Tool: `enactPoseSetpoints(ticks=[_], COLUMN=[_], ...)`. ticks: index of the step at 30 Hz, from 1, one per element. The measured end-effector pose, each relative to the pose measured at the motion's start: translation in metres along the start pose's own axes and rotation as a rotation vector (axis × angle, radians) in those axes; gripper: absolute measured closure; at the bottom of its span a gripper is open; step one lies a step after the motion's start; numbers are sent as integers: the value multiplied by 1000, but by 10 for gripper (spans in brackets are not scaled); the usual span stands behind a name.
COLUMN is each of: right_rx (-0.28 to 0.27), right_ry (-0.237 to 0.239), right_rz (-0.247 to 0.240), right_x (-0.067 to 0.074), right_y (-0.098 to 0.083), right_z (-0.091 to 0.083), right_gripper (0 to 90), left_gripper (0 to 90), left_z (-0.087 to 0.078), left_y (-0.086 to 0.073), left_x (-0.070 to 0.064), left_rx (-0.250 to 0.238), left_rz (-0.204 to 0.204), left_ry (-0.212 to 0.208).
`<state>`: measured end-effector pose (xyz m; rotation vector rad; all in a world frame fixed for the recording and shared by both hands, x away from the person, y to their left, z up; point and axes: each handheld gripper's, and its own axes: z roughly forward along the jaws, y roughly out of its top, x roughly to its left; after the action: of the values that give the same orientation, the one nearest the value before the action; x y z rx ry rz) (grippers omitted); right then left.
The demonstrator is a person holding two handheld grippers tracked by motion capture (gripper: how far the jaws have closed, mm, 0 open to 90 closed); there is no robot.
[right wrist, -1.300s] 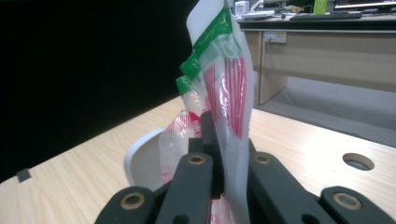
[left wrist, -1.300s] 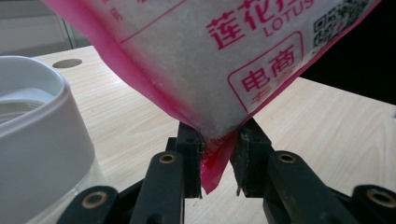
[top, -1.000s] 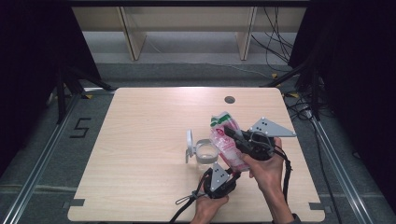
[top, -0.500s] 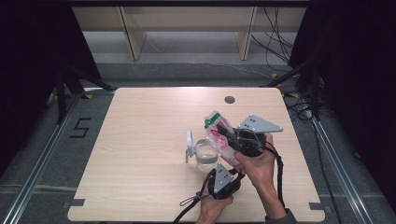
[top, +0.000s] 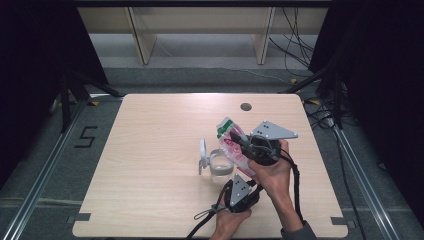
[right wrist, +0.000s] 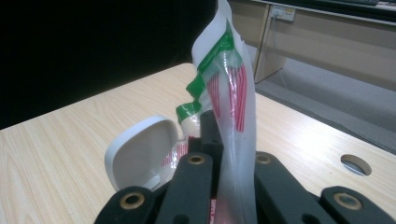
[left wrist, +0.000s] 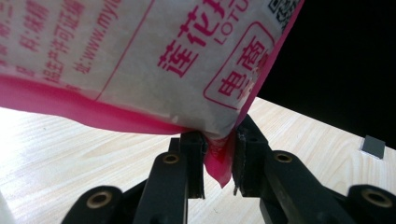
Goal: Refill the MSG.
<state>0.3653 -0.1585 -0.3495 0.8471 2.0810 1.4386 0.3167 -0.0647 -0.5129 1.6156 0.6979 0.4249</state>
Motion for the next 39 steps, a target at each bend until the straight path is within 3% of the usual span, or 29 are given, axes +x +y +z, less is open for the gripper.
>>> enactPoseSetpoints(ticks=[3,4,8,11,15,17,20,21,23,28,29,30,39], right_rx=[6,7,12,12,-1,22,2,3,0,14,18,14,15], right_ry=[1,1,6,2,7,0,18,-2,-1,5,0,5,11], right_rz=[-30,-11,-21,3,-24,15,5,-26,-8,-21,-2,-22,-12], right_x=[0,1,2,2,0,3,1,1,2,0,1,0,3], right_y=[1,1,2,2,3,2,3,4,3,5,5,5,6], right_z=[2,2,3,4,8,9,11,10,11,11,10,11,12], right_gripper=[900,900,900,900,900,900,900,900,900,900,900,900,900], left_gripper=[760,760,760,761,760,760,761,761,761,762,761,761,762], left_z=[0,-1,-1,-1,0,0,0,0,0,2,2,3,1], left_y=[0,0,1,2,1,1,2,2,2,4,4,4,3], left_x=[0,1,2,2,4,5,5,5,5,4,4,4,3], left_rx=[0,-1,0,2,2,-2,-6,-7,-7,-11,-15,-19,-24], left_rz=[1,-1,-2,-1,-10,-18,-11,-9,-8,-13,-12,-13,-15], left_ry=[-2,-1,1,1,2,1,0,-2,-4,-1,-2,-4,0])
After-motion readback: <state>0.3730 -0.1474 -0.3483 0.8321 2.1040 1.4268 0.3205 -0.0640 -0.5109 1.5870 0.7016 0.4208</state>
